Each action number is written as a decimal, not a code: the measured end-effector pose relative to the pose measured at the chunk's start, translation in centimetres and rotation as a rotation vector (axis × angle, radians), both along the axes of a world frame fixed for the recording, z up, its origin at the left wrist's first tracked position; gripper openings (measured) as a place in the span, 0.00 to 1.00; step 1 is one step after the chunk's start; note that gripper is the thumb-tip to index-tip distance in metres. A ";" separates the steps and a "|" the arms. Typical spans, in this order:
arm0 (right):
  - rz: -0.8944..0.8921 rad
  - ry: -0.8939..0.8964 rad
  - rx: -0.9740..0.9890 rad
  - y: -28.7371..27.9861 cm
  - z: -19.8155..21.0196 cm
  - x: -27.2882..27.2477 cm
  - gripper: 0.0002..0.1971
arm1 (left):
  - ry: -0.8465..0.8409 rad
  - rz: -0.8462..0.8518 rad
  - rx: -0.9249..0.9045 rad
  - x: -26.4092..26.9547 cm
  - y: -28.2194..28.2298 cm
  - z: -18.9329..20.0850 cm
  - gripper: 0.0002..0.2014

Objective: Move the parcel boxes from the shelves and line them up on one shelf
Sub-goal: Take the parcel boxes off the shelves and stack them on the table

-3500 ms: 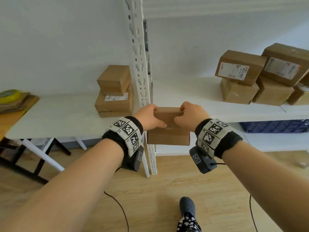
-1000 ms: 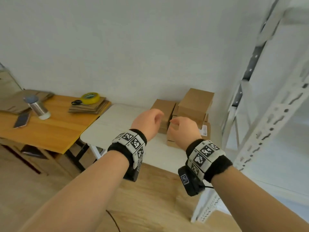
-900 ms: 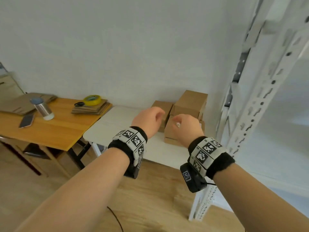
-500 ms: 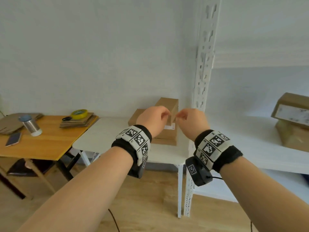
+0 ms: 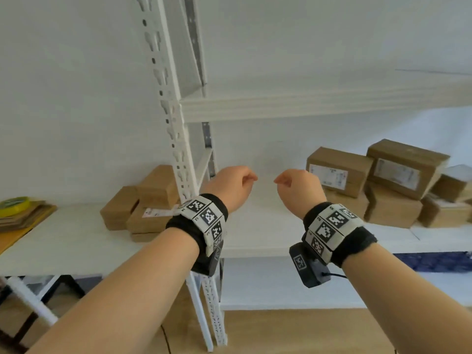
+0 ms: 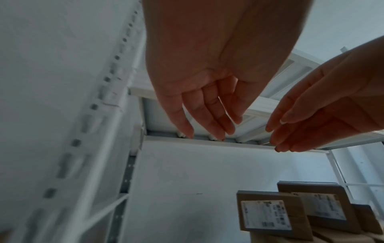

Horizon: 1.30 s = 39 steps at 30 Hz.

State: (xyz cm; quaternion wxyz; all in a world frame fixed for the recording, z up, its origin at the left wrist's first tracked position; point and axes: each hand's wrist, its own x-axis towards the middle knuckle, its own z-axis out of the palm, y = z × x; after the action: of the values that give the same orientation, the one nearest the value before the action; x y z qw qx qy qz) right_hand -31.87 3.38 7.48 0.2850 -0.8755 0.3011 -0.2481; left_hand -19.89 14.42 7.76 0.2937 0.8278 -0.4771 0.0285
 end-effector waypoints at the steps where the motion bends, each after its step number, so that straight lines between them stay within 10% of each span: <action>1: -0.018 0.008 -0.004 -2.0 -0.1 -1.0 0.15 | 0.014 -0.011 0.002 -0.7 -2.2 -0.2 0.12; 13: -0.201 0.080 0.085 -20.6 -3.2 -6.0 0.15 | 0.157 -0.017 0.073 -2.0 -21.4 -3.8 0.15; 26: -0.362 0.142 0.337 -34.3 -8.8 0.4 0.40 | 0.313 0.011 0.198 6.6 -38.3 -7.6 0.24; 33: -0.316 0.071 0.337 -35.6 -10.3 1.0 0.40 | 0.329 0.004 0.112 7.3 -40.1 -9.8 0.12; 39: -0.221 -0.026 0.259 -33.4 -7.9 -0.6 0.37 | 0.311 0.086 -0.025 5.7 -35.8 -8.2 0.22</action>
State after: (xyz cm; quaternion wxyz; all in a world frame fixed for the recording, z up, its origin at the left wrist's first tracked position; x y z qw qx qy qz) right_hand -32.46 -30.01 -0.42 0.3703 -0.7897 0.4215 -0.2484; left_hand -14.18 -21.34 -0.44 0.3729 0.8381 -0.3898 -0.0816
